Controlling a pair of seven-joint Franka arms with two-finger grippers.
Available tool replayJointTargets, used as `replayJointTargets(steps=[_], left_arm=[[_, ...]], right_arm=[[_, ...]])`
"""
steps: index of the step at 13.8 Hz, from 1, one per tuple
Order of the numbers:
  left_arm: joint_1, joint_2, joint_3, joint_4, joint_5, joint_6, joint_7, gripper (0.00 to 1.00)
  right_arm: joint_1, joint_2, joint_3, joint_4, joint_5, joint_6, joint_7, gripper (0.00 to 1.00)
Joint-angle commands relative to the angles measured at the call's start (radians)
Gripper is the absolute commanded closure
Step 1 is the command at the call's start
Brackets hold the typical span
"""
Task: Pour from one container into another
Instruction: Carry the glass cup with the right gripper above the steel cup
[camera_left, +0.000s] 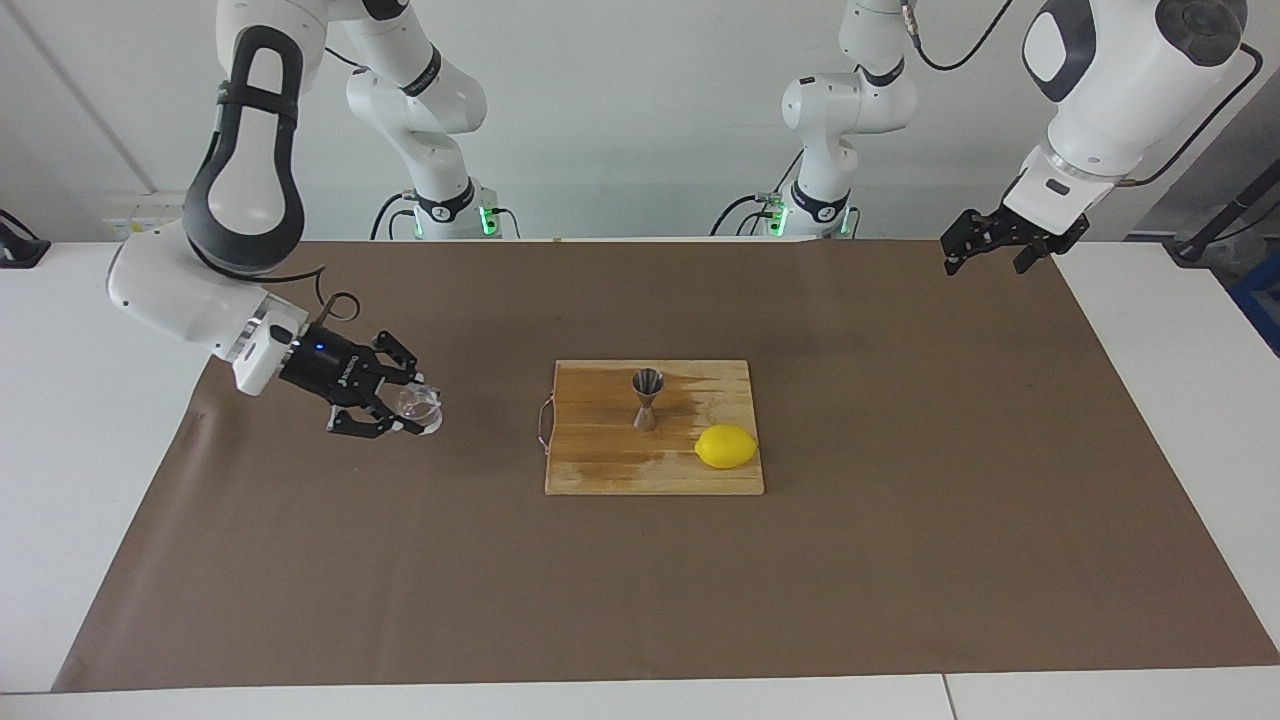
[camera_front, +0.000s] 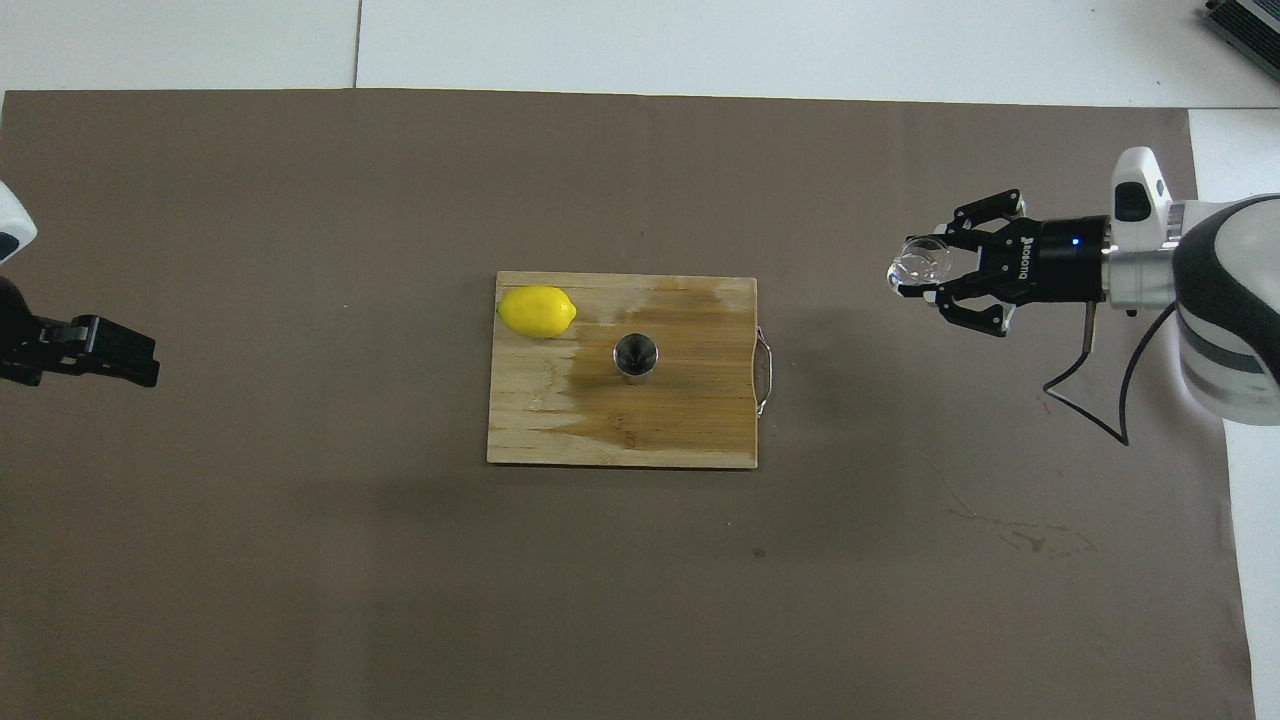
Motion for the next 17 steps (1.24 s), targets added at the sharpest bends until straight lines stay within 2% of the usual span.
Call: replayJointTargets(steps=[1, 13, 17], left_arm=[[-0.001, -0.034, 0.004, 0.000, 0.022, 0.003, 0.021, 0.00], [-0.001, -0.039, 0.003, -0.005, 0.020, -0.002, 0.016, 0.00], [0.001, -0.039, 0.003, -0.005, 0.020, -0.002, 0.016, 0.00]], right_arm=[[0.077, -0.025, -0.001, -0.060, -0.012, 0.101, 0.049, 0.90], [0.344, -0.022, 0.000, -0.069, -0.001, 0.310, 0.267, 0.91], [0.398, -0.045, -0.006, -0.089, -0.012, 0.315, 0.313, 0.92]])
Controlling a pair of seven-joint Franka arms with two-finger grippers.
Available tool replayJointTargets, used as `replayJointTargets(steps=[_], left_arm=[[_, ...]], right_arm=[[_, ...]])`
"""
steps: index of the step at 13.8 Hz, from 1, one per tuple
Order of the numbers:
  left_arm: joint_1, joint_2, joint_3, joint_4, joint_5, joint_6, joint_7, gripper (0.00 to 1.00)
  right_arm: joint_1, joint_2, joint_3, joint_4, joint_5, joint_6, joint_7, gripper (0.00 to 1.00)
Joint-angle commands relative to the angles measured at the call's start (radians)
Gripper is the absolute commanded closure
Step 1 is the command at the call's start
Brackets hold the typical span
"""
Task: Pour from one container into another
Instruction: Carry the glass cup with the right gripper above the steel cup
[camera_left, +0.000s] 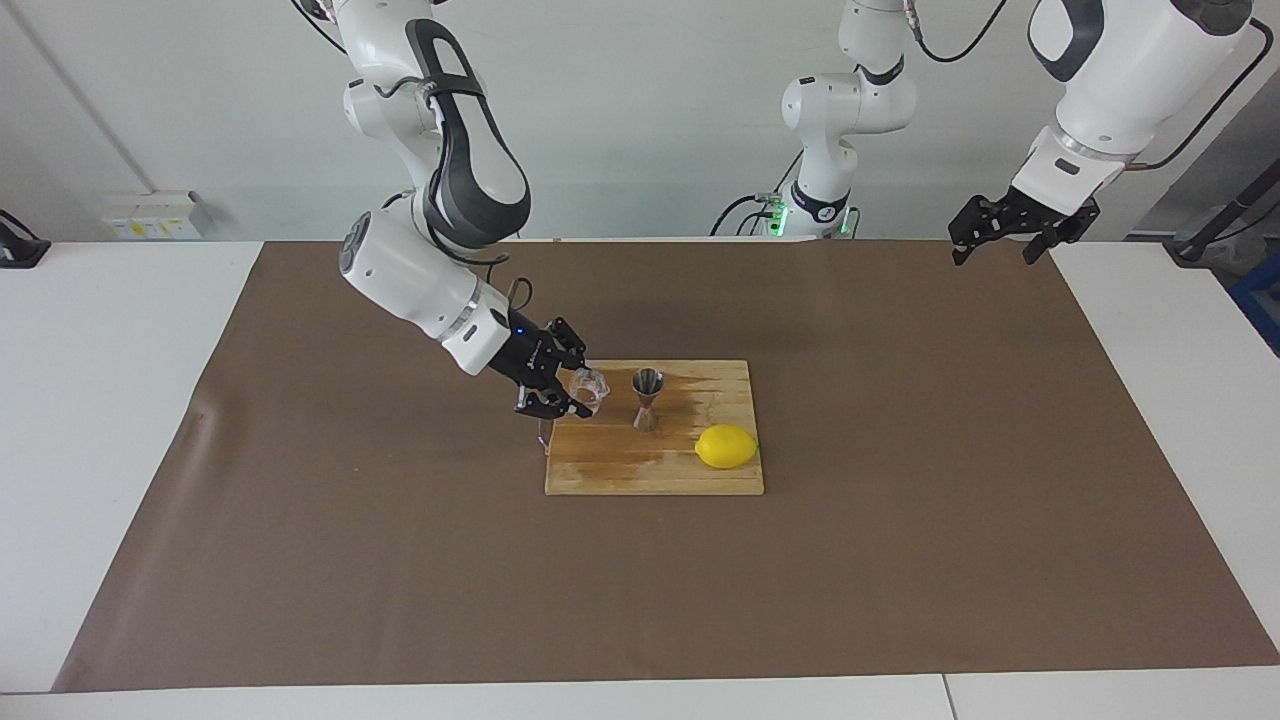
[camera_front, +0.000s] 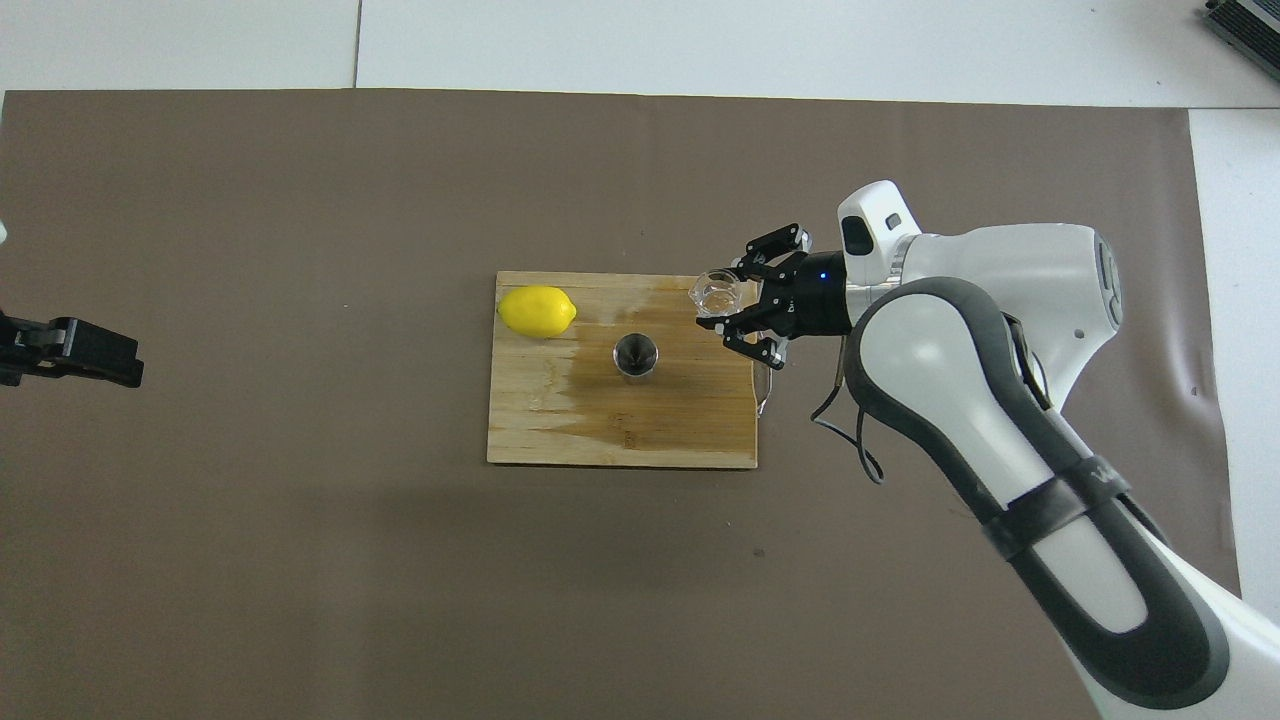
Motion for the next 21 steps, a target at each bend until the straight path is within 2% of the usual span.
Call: replayJointTargets(steps=[1, 4, 14, 21], left_arm=[[-0.001, -0.013, 0.002, -0.008, 0.020, -0.001, 0.013, 0.00], [0.001, -0.013, 0.002, -0.008, 0.019, -0.001, 0.013, 0.00], [0.001, -0.013, 0.002, -0.008, 0.019, -0.001, 0.013, 0.00], [0.001, -0.013, 0.002, -0.008, 0.019, -0.001, 0.013, 0.00]], right_arm=[[0.029, -0.043, -0.007, -0.044, -0.015, 0.012, 0.037, 0.92], [0.053, -0.058, -0.009, -0.056, -0.052, 0.015, 0.071, 0.94], [0.095, -0.066, -0.009, -0.035, -0.303, 0.010, 0.322, 0.98], [0.115, -0.058, -0.009, 0.022, -0.498, -0.059, 0.497, 0.99]])
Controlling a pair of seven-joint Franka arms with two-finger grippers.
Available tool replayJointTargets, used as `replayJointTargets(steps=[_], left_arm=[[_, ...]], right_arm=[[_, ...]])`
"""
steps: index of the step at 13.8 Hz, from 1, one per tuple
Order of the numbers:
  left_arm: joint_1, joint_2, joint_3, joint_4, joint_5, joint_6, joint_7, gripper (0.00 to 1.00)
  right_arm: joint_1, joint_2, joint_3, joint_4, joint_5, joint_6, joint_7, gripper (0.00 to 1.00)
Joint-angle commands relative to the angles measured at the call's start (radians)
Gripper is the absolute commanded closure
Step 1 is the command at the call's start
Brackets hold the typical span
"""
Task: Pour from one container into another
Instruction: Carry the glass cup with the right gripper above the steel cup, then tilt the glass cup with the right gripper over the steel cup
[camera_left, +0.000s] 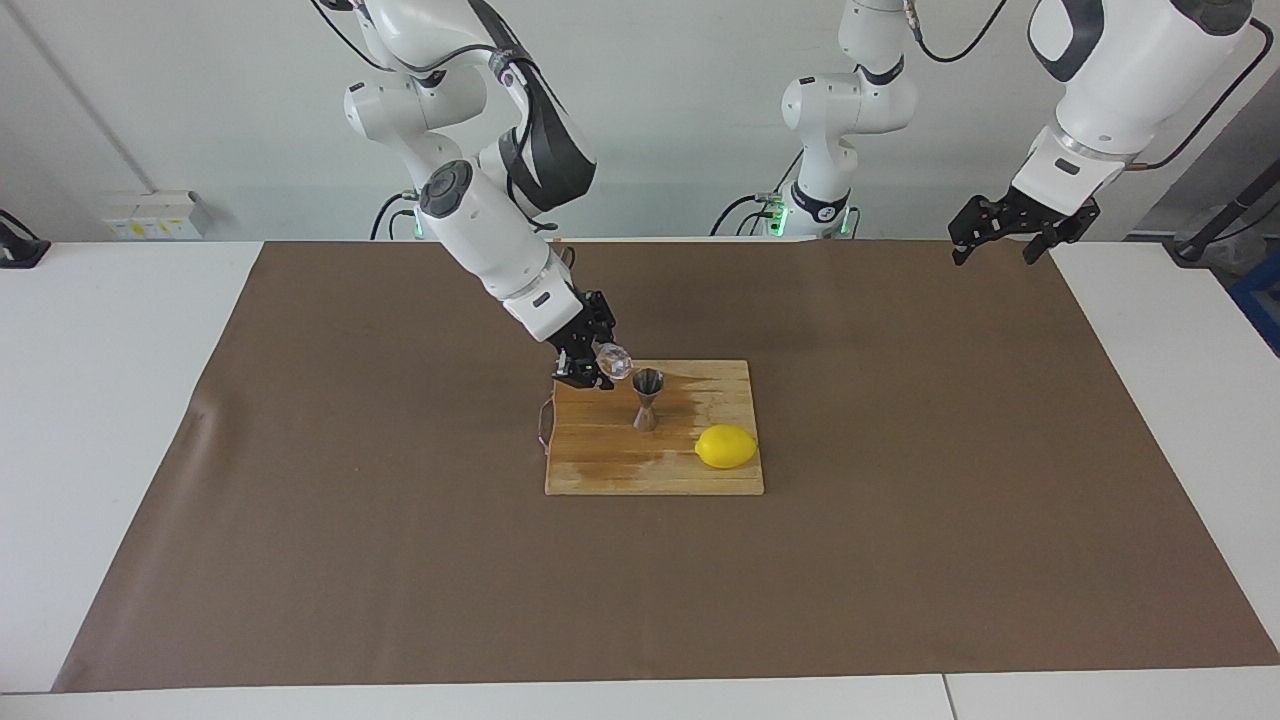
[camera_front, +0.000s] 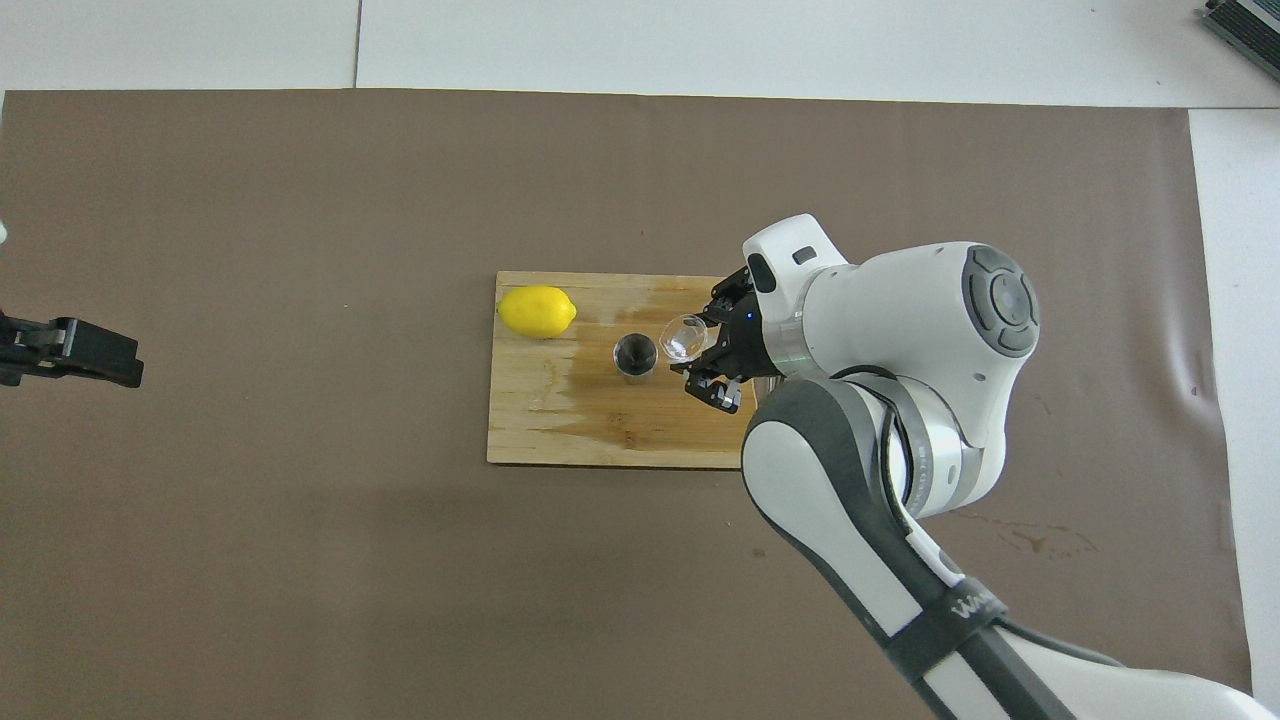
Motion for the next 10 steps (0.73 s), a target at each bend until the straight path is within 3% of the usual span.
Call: replayJointTargets(steps=[1, 10], left_arm=[[0.001, -0.013, 0.002, -0.008, 0.019, -0.001, 0.013, 0.00], [0.001, -0.013, 0.002, -0.008, 0.019, -0.001, 0.013, 0.00]], right_arm=[[0.003, -0.010, -0.006, 0.032, -0.080, -0.059, 0.077, 0.99], [0.044, 0.001, -0.004, 0.079, -0.186, -0.094, 0.214, 0.99]])
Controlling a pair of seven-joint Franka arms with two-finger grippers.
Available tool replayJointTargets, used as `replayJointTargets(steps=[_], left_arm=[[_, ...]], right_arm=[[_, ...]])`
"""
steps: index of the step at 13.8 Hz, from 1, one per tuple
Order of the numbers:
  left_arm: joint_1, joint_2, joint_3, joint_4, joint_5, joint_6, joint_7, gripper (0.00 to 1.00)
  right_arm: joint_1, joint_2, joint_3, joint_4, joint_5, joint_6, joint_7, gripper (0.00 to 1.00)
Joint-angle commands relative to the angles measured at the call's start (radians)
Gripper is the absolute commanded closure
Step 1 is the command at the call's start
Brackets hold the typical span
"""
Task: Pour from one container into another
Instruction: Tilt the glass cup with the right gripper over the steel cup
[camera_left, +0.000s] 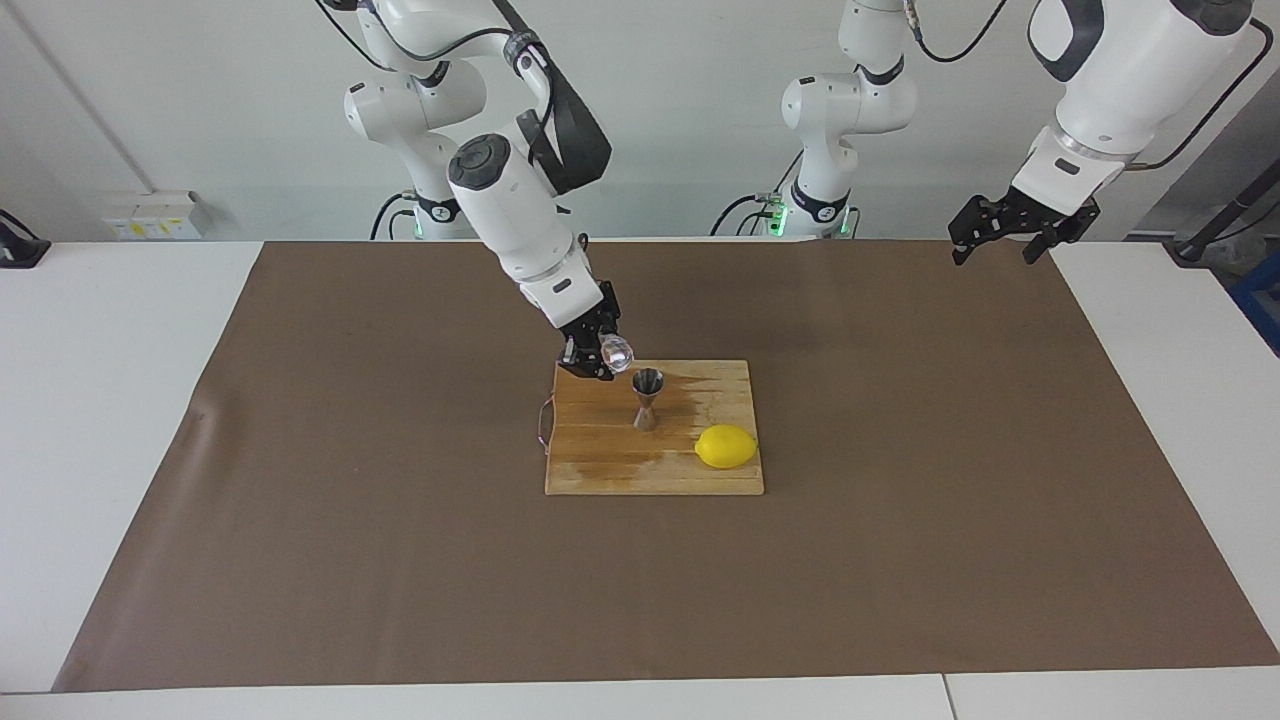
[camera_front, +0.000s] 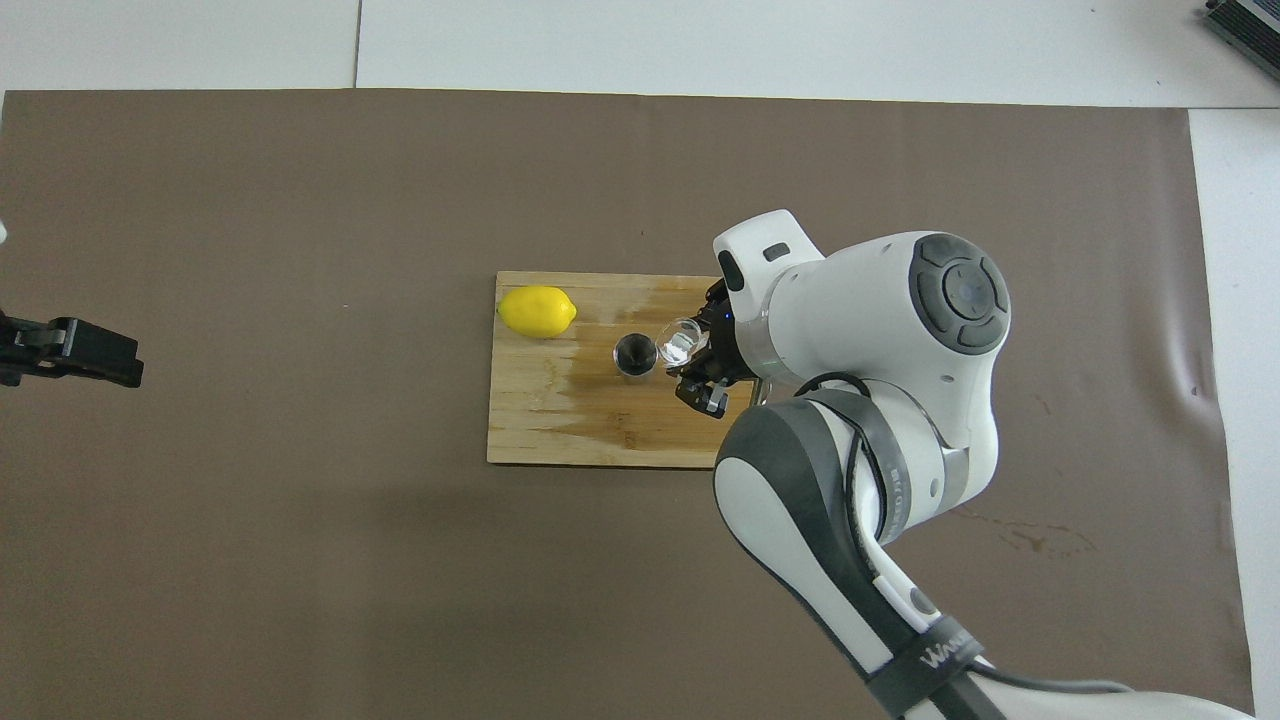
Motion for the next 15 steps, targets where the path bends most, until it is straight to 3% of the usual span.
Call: replayJointTargets(steps=[1, 15], left_arm=[[0.001, -0.013, 0.002, -0.008, 0.019, -0.001, 0.013, 0.00], [0.001, -0.013, 0.002, -0.008, 0.020, -0.001, 0.013, 0.00]], right_arm=[[0.012, 0.010, -0.004, 0.029, -0.059, -0.025, 0.057, 0.99], [0.023, 0.105, -0.006, 0.140, -0.144, -0.056, 0.146, 1.00]])
